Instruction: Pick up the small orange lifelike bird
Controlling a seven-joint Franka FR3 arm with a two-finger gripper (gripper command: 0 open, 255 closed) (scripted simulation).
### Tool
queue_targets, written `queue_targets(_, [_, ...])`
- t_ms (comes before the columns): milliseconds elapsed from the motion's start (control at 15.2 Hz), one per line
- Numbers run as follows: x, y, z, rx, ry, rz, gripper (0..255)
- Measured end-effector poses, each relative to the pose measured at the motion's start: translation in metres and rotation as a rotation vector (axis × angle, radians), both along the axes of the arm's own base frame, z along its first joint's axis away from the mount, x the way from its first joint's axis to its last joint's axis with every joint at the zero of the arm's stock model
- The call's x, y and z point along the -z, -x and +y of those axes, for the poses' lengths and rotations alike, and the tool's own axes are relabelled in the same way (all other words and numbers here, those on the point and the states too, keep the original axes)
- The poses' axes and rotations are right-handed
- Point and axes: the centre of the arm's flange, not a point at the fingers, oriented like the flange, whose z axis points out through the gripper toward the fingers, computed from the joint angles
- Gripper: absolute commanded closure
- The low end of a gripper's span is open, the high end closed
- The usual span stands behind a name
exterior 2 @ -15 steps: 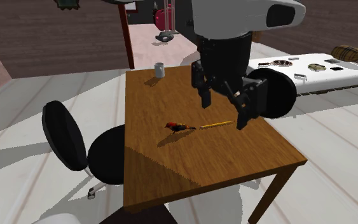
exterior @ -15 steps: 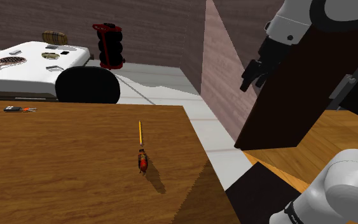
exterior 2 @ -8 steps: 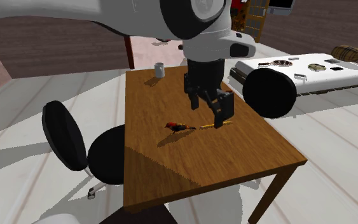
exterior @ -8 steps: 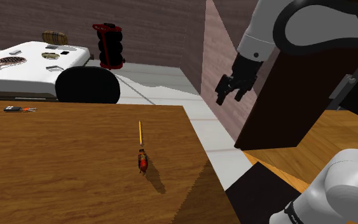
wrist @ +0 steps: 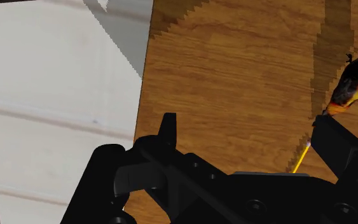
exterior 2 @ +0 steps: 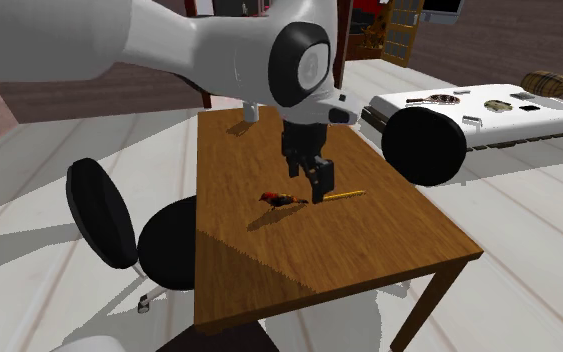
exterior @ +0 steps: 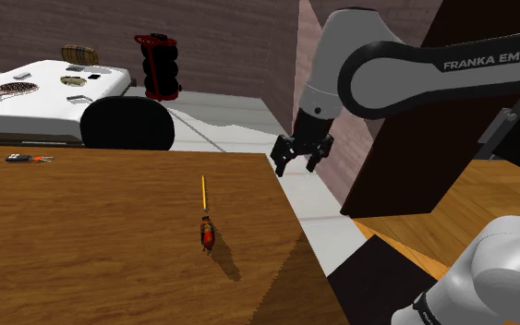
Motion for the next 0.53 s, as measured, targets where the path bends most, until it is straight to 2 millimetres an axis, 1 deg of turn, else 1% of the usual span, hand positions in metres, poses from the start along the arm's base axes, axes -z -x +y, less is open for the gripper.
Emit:
queue_targets(132, [0.014, -0.007, 0.019, 0.022, -0.008, 0.011, 0])
queue_targets(198, [0.021, -0.013, 0.025, 0.034, -0.012, 0.016, 0])
queue_targets(264, [0.028, -0.019, 0.035, 0.045, -0.017, 0.021, 0])
queue_targets(396, [0.046, -0.031, 0.050, 0.068, -0.025, 0.032, 0])
queue_targets(528, [0.062, -0.044, 0.070, 0.090, -0.034, 0.043, 0])
